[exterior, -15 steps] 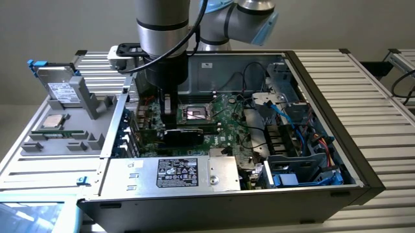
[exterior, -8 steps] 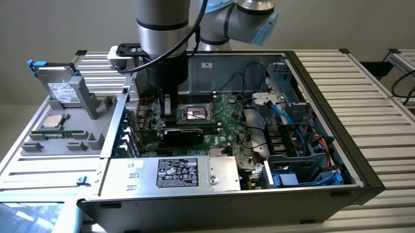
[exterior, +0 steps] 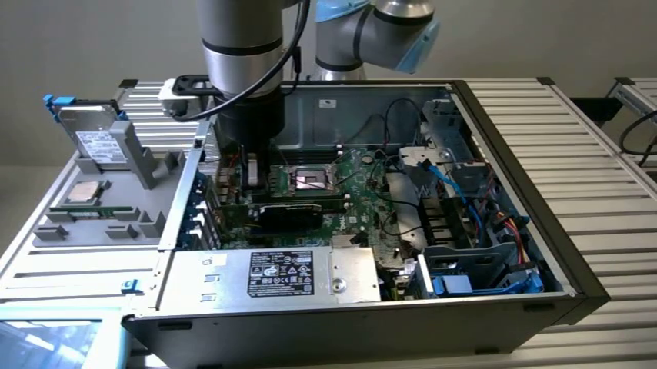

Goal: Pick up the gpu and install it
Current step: 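Press down on the gpu until it lock into place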

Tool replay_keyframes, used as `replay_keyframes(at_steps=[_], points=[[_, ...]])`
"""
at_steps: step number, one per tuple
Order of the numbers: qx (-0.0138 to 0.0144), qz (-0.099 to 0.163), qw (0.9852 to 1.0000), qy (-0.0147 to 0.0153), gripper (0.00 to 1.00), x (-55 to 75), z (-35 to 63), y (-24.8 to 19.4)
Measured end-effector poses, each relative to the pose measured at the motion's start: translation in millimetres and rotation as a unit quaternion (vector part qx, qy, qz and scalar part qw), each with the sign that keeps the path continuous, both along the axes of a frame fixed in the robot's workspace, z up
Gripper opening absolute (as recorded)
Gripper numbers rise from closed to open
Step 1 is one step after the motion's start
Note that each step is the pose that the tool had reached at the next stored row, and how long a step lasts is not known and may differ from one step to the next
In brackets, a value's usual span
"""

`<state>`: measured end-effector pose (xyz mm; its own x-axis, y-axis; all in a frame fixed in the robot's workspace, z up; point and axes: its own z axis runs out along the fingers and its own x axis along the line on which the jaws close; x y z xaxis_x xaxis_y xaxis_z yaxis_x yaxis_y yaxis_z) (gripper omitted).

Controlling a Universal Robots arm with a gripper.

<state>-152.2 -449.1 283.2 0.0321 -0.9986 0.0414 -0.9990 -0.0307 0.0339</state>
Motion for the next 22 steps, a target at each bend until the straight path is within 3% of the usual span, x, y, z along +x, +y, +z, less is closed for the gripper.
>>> replay_keyframes(at_steps=[3, 8, 13, 18, 22], points=[[-0.0007, -0.001, 1.0, -0.0009, 0.12, -0.9, -3.7, 2.5], [-0.0048, -0.001, 1.0, -0.0031, 0.12, -4.9, -7.6, 4.9], [-0.0069, -0.002, 1.0, -0.0053, 0.12, -6.5, -9.2, 7.4], [-0.0086, -0.003, 0.9999, -0.0084, 0.12, -6.8, -11.7, 7.7], [-0.0094, -0.004, 0.9999, -0.0092, 0.12, -6.9, -14.7, 7.7]])
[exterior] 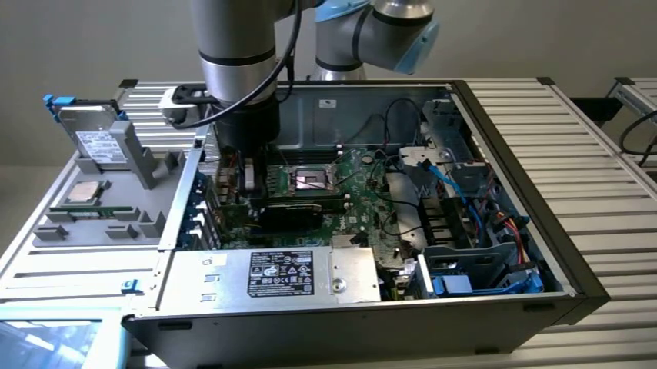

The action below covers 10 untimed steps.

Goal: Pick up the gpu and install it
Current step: 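Press down on the gpu until it lock into place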

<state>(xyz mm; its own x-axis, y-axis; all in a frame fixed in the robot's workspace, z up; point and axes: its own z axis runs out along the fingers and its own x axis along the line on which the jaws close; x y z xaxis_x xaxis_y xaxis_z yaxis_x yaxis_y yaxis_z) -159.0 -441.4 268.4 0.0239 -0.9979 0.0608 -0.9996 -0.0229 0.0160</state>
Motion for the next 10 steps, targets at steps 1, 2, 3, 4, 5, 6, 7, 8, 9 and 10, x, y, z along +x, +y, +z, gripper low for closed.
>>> replay_keyframes(at_steps=[1, 2, 3, 4, 5, 6, 7, 8, 9, 10], points=[[-0.0002, 0.0, 1.0, 0.0001, 0.12, 0.0, -0.5, 0.0], [-0.0004, 0.0, 1.0, 0.0001, 0.12, -0.1, -1.1, -0.1], [-0.0005, -0.001, 1.0, 0.0002, 0.12, -0.1, -1.6, -0.1], [-0.0004, -0.001, 1.0, 0.0002, 0.12, -0.1, -2.2, -0.1], [-0.0001, -0.001, 1.0, -0.0002, 0.12, 0.0, -3.1, 0.0], [-0.0002, -0.001, 1.0, 0.0, 0.12, 0.0, -3.4, 0.0], [-0.0003, -0.001, 1.0, 0.0001, 0.12, -0.1, -3.5, 0.0], [-0.0003, -0.002, 1.0, 0.0002, 0.12, -0.1, -3.5, 0.0], [0.0002, -0.002, 1.0, 0.0, 0.12, -0.1, -2.3, 0.2], [0.0007, -0.002, 1.0, -0.0002, 0.12, -0.2, 1.3, 0.2]])
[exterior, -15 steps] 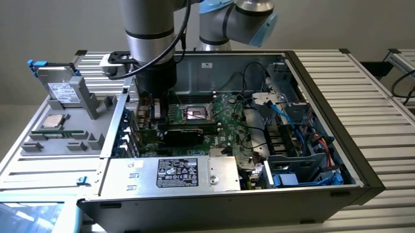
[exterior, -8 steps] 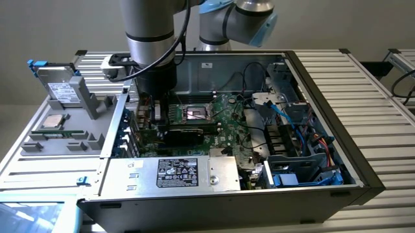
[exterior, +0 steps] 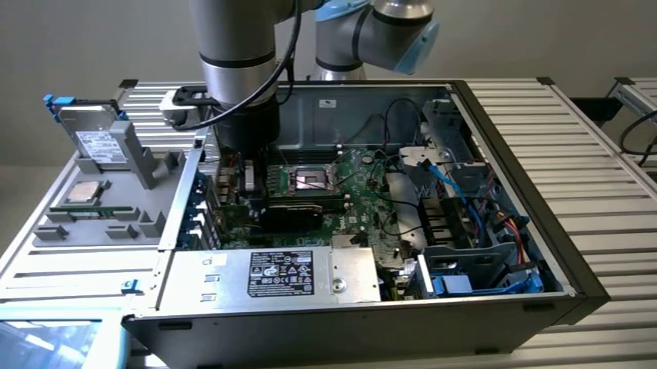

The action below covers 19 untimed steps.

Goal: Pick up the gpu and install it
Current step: 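Press down on the gpu until it lock into place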

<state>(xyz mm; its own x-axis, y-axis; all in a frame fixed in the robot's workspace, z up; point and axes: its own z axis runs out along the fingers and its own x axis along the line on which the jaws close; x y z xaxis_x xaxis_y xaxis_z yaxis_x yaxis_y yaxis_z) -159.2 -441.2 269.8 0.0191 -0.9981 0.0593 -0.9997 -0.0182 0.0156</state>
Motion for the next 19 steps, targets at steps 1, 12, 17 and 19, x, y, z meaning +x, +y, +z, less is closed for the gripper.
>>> replay_keyframes(at_steps=[1, 12, 17, 19], points=[[-0.0008, -0.001, 1.0, 0.0004, 0.12, 0.2, 4.7, -0.1], [-0.0017, -0.002, 1.0, 0.0035, 0.12, 26.5, 15.2, -0.7], [-0.0017, -0.005, 1.0, 0.0035, 0.12, 27.6, 5.9, -0.6], [-0.0017, -0.006, 1.0, 0.0036, 0.12, 27.7, 2.4, -0.6]])
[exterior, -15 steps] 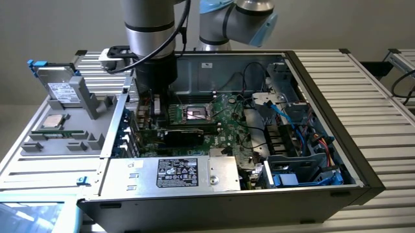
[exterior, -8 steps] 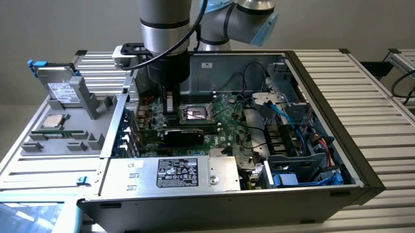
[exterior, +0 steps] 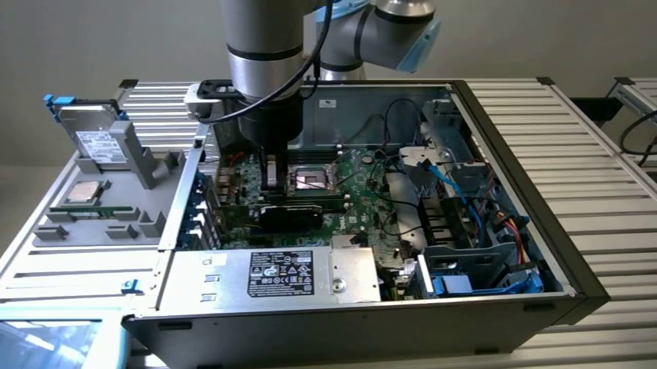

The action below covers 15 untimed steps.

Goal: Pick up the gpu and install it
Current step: 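Press down on the gpu until it lock into place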

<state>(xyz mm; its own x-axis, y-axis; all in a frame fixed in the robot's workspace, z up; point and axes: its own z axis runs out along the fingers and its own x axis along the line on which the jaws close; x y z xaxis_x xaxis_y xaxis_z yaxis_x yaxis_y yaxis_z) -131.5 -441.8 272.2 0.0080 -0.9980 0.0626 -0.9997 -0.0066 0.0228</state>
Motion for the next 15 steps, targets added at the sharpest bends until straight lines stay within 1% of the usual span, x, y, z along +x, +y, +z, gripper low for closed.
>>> replay_keyframes(at_steps=[4, 8, 10, 15], points=[[0.0001, -0.001, 1.0, 0.0, 0.12, 0.0, -4.7, 0.0], [0.0001, -0.001, 1.0, 0.0005, 0.12, 0.0, -5.4, 0.0], [0.0002, -0.001, 1.0, 0.0011, 0.12, 0.0, 1.4, 0.0], [0.0001, -0.001, 1.0, 0.0015, 0.12, 0.0, 24.5, 0.0]])
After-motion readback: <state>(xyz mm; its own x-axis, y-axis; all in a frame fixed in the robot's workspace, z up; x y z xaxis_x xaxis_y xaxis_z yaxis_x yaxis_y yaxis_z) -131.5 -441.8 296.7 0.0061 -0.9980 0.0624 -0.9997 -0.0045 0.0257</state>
